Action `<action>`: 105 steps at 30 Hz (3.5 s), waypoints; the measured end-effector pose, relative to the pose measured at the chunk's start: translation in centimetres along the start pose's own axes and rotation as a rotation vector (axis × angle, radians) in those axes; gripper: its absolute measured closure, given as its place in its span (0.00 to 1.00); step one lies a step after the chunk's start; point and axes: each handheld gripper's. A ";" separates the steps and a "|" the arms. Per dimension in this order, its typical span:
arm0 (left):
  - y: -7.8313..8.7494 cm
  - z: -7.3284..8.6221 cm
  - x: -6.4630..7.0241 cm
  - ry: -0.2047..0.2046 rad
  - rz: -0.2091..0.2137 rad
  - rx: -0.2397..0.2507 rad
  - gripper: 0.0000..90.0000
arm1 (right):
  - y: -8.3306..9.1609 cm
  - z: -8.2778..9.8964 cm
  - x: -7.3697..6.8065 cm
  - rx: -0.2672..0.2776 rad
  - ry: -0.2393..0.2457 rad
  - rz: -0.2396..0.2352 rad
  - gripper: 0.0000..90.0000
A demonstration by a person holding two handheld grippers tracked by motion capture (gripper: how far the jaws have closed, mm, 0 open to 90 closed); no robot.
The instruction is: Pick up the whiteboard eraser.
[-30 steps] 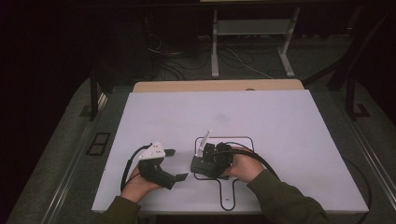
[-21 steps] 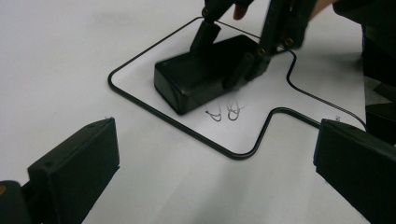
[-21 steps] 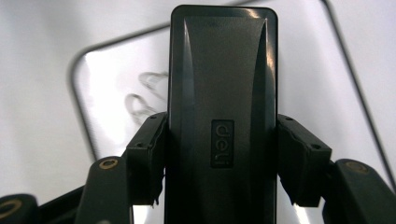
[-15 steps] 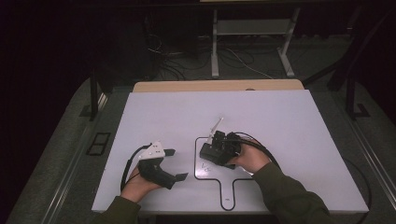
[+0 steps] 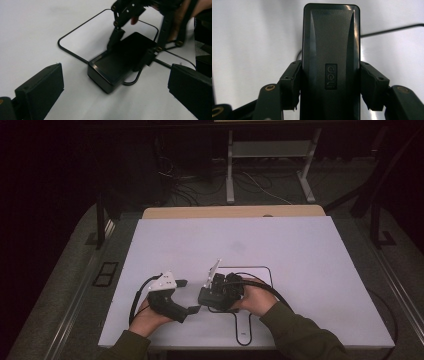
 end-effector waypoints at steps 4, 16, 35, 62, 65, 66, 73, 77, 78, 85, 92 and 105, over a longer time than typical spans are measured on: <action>0.1 0.0 0.0 0.005 0.000 0.000 0.00 | 0.2 0.6 1.8 -0.004 -0.070 0.048 0.43; 0.1 -0.1 0.1 -0.002 0.001 0.002 0.00 | 0.1 0.0 0.7 -0.021 -0.034 0.035 0.43; 0.1 -0.1 0.1 -0.001 0.001 -0.001 0.00 | 0.7 0.7 2.0 -0.008 -0.061 0.107 0.43; 0.0 -0.1 0.1 -0.004 0.000 -0.002 0.00 | 0.5 0.3 0.6 -0.026 -0.022 0.068 0.43; 0.0 -0.1 0.1 -0.007 0.001 -0.003 0.00 | 0.4 0.1 -0.1 -0.025 -0.001 0.047 0.43; 0.0 -0.1 0.1 -0.007 0.001 -0.004 0.00 | 0.5 0.1 -0.4 -0.030 0.001 0.036 0.43; 0.1 -0.1 0.1 0.000 0.001 -0.003 0.00 | 0.4 0.1 0.3 -0.020 -0.017 0.051 0.43; 0.1 0.0 0.0 0.003 0.001 -0.002 0.00 | 0.5 0.3 1.2 -0.013 -0.041 0.064 0.43; 0.1 0.0 0.0 0.003 0.001 0.000 0.00 | 0.5 0.4 1.4 -0.008 -0.052 0.061 0.43; 0.1 0.1 0.0 0.002 0.002 -0.001 0.00 | 0.7 1.2 2.8 0.002 -0.105 0.071 0.43; 0.1 0.1 -0.1 0.004 0.005 0.002 0.00 | 1.0 1.8 3.9 0.023 -0.138 0.036 0.43; 0.1 0.2 -0.2 0.009 0.007 0.005 0.00 | 2.0 2.2 4.6 0.074 -0.169 -0.011 0.43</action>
Point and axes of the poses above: each handheld gripper's, and its own axes: y roughly backward along the jaws, z roughly out of its underside, x roughly to its right, and after that the axes turned 2 degrees about -y, right-handed
